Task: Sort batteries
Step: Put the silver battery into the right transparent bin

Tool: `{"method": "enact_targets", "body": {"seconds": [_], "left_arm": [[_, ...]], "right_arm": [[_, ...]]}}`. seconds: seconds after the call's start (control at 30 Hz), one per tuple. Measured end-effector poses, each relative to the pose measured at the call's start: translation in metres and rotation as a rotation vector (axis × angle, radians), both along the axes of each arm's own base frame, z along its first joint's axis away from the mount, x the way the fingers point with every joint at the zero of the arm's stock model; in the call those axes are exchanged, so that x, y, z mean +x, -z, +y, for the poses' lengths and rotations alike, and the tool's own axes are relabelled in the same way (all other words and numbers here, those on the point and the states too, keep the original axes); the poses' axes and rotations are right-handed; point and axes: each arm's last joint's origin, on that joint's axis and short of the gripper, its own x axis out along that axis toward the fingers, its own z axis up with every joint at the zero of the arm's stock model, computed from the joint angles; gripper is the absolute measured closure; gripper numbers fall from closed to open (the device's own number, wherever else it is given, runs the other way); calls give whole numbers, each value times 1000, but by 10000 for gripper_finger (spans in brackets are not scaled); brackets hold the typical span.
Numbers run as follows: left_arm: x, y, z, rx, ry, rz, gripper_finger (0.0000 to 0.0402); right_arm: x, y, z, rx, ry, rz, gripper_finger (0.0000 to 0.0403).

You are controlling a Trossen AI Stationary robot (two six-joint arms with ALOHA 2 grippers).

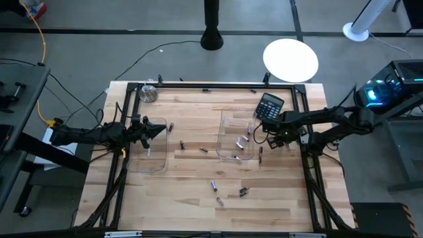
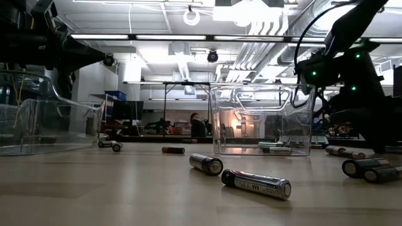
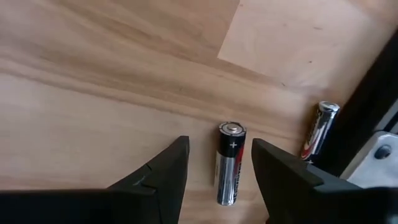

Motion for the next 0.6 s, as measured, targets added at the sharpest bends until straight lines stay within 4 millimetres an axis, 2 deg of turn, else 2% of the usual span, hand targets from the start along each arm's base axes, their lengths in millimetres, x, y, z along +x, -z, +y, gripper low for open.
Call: {"method": "enact_targets", "body": {"seconds": [0.17, 0.23, 0.33, 0.4, 0.47, 0.53, 0.6], "left_arm": [[0, 0, 0, 0, 1, -1, 401], [0, 0, 0, 0, 1, 0, 401], [0, 0, 0, 0, 1, 0, 401], [0, 0, 0, 0, 0, -1, 401], [0, 0, 0, 0, 2, 0, 401], [0, 0, 0, 0, 2, 3, 401], [0, 0, 0, 0, 4, 3, 401]], "right_arm": [[4, 0, -1, 21, -79, -41, 244], [10, -3, -3, 30, -95, -80, 281], [20, -9, -5, 36, -119, -149, 368], [29, -15, -7, 24, -135, -222, 379], [44, -31, -12, -23, -153, -327, 376], [43, -49, -12, -42, -171, -318, 382], [53, -76, -16, -119, -177, -391, 383]]}}
